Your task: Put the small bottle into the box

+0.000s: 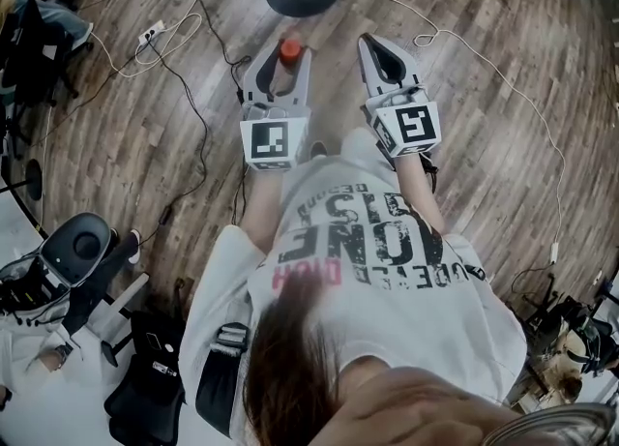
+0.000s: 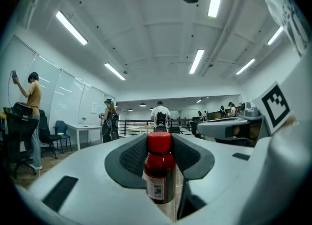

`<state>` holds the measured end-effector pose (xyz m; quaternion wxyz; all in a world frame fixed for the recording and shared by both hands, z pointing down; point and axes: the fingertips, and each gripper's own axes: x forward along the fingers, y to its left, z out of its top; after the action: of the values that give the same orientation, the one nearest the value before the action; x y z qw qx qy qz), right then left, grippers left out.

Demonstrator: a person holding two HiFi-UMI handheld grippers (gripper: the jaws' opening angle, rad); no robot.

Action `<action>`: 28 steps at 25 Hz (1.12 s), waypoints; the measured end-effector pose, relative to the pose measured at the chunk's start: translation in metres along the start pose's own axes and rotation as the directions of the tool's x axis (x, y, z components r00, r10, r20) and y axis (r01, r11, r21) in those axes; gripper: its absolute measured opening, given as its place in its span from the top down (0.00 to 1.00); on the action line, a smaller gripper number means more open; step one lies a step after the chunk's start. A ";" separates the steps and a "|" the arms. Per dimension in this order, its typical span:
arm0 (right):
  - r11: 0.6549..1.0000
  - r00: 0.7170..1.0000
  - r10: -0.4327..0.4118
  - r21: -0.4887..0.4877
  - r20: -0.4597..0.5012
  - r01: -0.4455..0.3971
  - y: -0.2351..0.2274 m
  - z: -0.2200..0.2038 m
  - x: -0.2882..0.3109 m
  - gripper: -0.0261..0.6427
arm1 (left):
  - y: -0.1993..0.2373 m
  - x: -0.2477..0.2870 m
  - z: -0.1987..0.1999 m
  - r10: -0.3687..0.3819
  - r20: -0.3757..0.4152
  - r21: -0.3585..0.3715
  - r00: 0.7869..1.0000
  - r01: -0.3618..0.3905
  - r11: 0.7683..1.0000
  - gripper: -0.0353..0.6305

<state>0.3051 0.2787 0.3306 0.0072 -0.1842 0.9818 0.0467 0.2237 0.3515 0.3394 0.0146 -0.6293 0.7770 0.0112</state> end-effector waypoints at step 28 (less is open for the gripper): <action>0.990 0.989 0.140 0.040 -0.039 -0.138 -0.091 -0.020 0.158 0.96 | 0.069 0.137 -0.009 0.161 -0.031 -0.011 0.986 -0.162 0.987 0.73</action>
<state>0.1904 0.1353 0.3373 -0.0130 -0.1161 0.9928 0.0249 0.1279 0.2318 0.3437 -0.0022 -0.5644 0.8255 0.0084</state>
